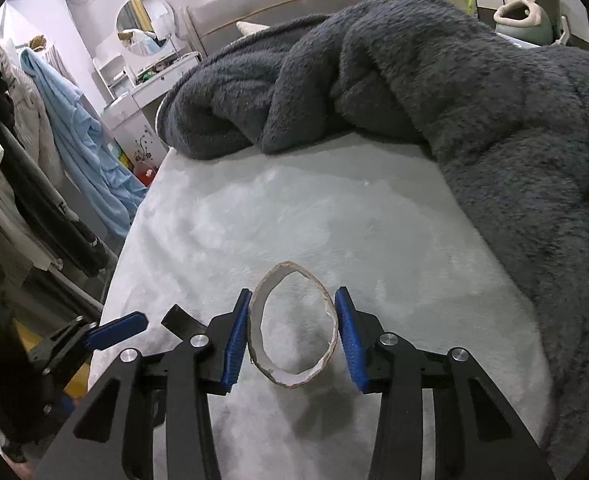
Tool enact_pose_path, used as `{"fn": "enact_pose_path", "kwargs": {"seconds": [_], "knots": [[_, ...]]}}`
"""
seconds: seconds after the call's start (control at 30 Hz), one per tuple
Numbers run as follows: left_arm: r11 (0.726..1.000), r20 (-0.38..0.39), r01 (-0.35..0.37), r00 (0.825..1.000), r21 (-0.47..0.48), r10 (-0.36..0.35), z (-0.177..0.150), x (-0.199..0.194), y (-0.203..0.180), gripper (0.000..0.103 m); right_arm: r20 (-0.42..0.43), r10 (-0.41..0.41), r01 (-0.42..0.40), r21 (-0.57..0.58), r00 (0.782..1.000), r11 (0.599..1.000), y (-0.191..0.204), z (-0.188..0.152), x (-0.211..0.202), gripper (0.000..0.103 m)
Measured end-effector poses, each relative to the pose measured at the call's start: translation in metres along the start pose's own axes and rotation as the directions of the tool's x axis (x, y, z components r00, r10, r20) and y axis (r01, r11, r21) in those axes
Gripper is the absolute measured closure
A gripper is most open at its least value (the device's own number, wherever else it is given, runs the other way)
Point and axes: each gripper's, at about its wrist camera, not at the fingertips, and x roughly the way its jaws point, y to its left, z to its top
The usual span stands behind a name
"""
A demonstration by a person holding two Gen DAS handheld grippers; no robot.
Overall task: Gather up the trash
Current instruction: 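Close the left tool on the black curved rubber piece, then carry the rubber piece and tape roll over the teal bin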
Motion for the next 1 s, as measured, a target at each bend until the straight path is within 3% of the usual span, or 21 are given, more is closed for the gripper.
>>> {"fn": "enact_pose_path", "kwargs": {"seconds": [0.2,0.53,0.67,1.0], "knots": [[1.000,-0.002,-0.012,1.000,-0.013,0.012,0.006,0.009,-0.005,0.024,0.001,0.011,-0.011,-0.006,1.000,1.000,-0.008,-0.005,-0.009,0.060],[0.998,-0.023,-0.052,0.998,-0.021,0.051,0.010,0.024,-0.003,0.035,-0.007,0.031,-0.032,-0.033,0.999,0.999,-0.009,-0.011,-0.021,0.060],[0.998,-0.038,-0.053,0.998,-0.019,0.052,0.010,0.028,-0.003,0.051,-0.013,0.032,-0.033,-0.050,0.999,0.998,-0.008,-0.014,-0.023,0.060],[0.999,-0.004,-0.016,1.000,0.036,0.016,0.004,0.007,-0.009,0.054,-0.045,0.057,-0.060,-0.075,0.997,0.995,0.004,-0.028,-0.033,0.060]]}}
